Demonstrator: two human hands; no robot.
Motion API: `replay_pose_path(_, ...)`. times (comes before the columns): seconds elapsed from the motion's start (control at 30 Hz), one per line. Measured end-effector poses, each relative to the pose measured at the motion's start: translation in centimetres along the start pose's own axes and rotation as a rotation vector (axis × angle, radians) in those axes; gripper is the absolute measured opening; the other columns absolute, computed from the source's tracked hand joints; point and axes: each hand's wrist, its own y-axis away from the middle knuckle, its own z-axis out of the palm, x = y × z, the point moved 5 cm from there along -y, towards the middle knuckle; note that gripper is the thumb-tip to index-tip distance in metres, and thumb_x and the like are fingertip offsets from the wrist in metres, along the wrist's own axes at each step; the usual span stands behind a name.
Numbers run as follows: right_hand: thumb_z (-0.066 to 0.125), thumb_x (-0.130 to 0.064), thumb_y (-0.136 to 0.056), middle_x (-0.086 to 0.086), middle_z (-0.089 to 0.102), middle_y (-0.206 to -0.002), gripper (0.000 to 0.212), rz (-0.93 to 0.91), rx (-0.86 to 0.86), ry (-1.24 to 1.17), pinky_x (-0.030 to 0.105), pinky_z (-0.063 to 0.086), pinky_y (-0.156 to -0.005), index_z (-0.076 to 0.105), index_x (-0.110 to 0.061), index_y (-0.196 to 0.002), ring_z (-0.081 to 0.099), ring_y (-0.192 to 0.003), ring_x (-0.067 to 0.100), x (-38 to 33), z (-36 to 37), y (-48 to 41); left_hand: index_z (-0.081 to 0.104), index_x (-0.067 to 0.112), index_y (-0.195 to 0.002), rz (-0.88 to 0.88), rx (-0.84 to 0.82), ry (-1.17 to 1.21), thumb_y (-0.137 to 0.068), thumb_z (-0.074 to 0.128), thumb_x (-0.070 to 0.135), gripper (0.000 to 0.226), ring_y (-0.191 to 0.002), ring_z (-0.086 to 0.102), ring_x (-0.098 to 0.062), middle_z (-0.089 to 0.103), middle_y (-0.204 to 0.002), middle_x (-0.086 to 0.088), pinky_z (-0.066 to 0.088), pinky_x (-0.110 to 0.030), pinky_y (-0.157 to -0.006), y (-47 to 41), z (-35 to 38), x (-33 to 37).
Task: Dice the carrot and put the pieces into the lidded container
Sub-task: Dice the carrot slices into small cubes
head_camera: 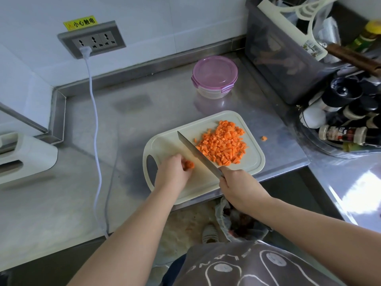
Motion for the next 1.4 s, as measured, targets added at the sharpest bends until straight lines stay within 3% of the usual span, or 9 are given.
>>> replay_pose_path(0.13,0.034,-0.020,-0.099,0.009,0.060,-0.084,0.017,0.022,0.009,0.017,0.040,0.051,-0.065,0.049,-0.013,-0.103,0.058,-0.074,0.029,-0.1,0.0,-0.3,0.055,0.022,-0.086,-0.073,0.056,0.063,-0.088,0.062,0.032,0.013,-0.089,0.062,-0.023,0.064,-0.089,0.002,0.048,-0.032,-0.073,-0.6,0.4,1.1)
replay_pose_path(0.23,0.035,-0.017,-0.099,0.010,0.061,-0.085,0.017,0.016,0.002,0.044,0.044,0.053,-0.069,0.049,-0.012,-0.108,0.059,-0.075,0.032,-0.4,0.1,-0.6,0.058,0.017,-0.094,-0.110,0.054,0.087,-0.088,0.061,0.031,0.016,-0.090,0.061,-0.024,0.065,-0.094,0.000,0.043,-0.030,-0.070,-0.5,0.5,1.1)
replay_pose_path(0.33,0.035,-0.015,-0.099,0.010,0.062,-0.088,0.020,0.009,-0.023,0.092,0.045,0.054,-0.071,0.048,-0.012,-0.114,0.061,-0.077,0.032,-0.5,0.5,-0.6,0.060,0.013,-0.104,-0.108,0.060,0.075,-0.088,0.061,0.031,0.025,-0.093,0.061,-0.026,0.065,-0.098,-0.003,0.043,-0.031,-0.070,-0.3,0.5,0.8)
replay_pose_path(0.53,0.036,-0.014,-0.099,0.010,0.063,-0.090,0.024,0.011,-0.053,0.169,0.045,0.055,-0.072,0.046,-0.013,-0.120,0.063,-0.080,0.032,-0.4,0.8,-0.8,0.063,0.014,-0.101,-0.110,0.061,0.096,-0.085,0.062,0.026,0.020,-0.091,0.063,-0.027,0.068,-0.096,-0.004,0.052,-0.038,-0.077,0.0,0.3,0.7)
replay_pose_path(1.17,0.034,-0.019,-0.100,0.008,0.065,-0.091,0.032,-0.033,-0.057,0.206,0.045,0.056,-0.074,0.041,-0.016,-0.132,0.064,-0.080,0.030,-0.3,1.2,-0.8,0.063,0.010,-0.097,-0.060,0.065,0.030,-0.088,0.060,0.021,0.014,-0.086,0.062,-0.026,0.067,-0.093,-0.007,0.041,-0.030,-0.065,-0.2,-0.2,1.1)
replay_pose_path(1.4,0.031,-0.022,-0.101,0.007,0.063,-0.090,0.030,-0.032,-0.056,0.187,0.045,0.055,-0.074,0.044,-0.016,-0.127,0.063,-0.079,0.029,-0.4,0.7,-0.8,0.063,0.010,-0.100,-0.053,0.062,0.027,-0.087,0.060,0.019,0.015,-0.089,0.062,-0.027,0.067,-0.095,-0.008,0.046,-0.032,-0.068,-0.3,-0.2,1.1)
